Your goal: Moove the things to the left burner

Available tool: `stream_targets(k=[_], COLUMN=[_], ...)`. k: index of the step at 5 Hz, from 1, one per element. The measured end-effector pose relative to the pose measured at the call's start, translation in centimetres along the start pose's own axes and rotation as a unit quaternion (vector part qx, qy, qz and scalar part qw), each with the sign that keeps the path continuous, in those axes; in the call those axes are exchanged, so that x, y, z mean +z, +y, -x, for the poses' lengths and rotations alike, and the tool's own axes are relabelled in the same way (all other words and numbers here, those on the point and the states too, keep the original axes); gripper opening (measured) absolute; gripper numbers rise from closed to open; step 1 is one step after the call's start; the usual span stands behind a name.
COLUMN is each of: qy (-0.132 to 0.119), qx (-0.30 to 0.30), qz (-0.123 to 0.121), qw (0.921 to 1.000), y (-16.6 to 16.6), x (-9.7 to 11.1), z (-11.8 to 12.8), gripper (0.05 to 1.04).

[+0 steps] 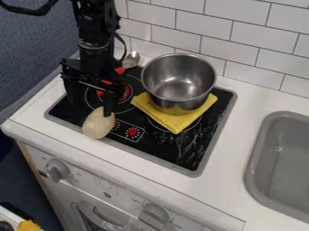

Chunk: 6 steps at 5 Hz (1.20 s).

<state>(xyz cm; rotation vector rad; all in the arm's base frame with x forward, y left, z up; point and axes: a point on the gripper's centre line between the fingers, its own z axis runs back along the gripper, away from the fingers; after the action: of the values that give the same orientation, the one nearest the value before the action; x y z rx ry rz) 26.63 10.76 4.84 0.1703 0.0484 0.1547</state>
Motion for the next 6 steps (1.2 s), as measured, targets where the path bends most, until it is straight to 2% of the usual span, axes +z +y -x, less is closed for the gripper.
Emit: stream_targets(k=[1,2,3,4,5,6], qy=[0.015,0.02,0.04,0.041,0.032,0.015], qx=[-0.004,-0.007,-0.013,-0.005,0.005,0.01], qz=[-0.004,-0.004,-0.01,-0.005,0.011,0.015], qw=[0.9999,0.9998,0.9991,0.9992,0.9994,0.9997], y=[-0.5,-1.1,-1.8,-1.9,-1.1,-0.1], x=[-1.2,-1.9,-3.2,-3.2,-2.3,-1.0], z=[1.0,1.0,0.8,0.1,-1.0,-2.4], gripper=[1.001,1.001,0.95,0.874,0.874,0.873])
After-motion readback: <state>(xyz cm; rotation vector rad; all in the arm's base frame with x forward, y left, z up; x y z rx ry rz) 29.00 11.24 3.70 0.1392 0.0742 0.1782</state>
